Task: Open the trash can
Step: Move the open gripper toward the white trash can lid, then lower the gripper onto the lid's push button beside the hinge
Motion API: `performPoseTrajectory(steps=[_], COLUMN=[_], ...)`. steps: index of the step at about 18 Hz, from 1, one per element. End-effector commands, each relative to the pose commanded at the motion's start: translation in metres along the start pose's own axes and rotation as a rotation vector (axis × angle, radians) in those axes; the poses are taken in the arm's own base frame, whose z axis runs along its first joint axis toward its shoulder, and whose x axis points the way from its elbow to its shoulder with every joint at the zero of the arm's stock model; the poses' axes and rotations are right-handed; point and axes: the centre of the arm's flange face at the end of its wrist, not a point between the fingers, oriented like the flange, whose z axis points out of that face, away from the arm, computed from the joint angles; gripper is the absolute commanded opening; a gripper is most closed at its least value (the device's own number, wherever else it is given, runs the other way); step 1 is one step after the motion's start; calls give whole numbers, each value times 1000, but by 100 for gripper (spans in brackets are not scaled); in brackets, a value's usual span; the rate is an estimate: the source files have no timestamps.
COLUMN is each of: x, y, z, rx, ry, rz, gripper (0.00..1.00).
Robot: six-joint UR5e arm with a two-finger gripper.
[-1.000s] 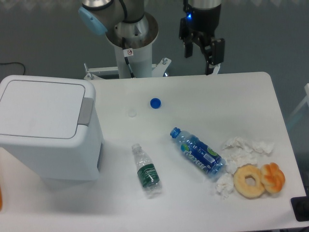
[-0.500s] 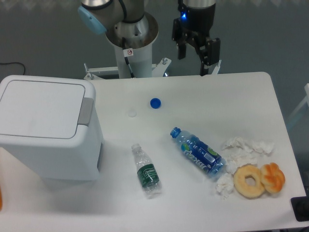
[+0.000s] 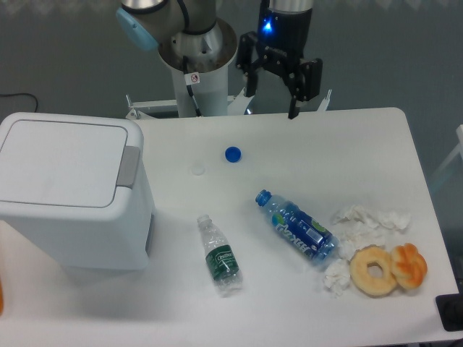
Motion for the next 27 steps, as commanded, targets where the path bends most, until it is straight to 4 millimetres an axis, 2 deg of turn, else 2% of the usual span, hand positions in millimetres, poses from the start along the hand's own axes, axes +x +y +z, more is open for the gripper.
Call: performPoseTrajectory(steps=[4,8,12,16,19,24,27], x=[7,7,16,31,39,41,44], y=[-13,-24,-51,-75,-90,-97,-100], z=[7,4,28,52,62,69,74], rx=[10,29,61,78,81,117,112], ry=[8,-16,-9,15,44,110,119], rz=[-47,-68,-227,-237,-254,-375,-377], gripper=[100,100,100,100,100,100,100])
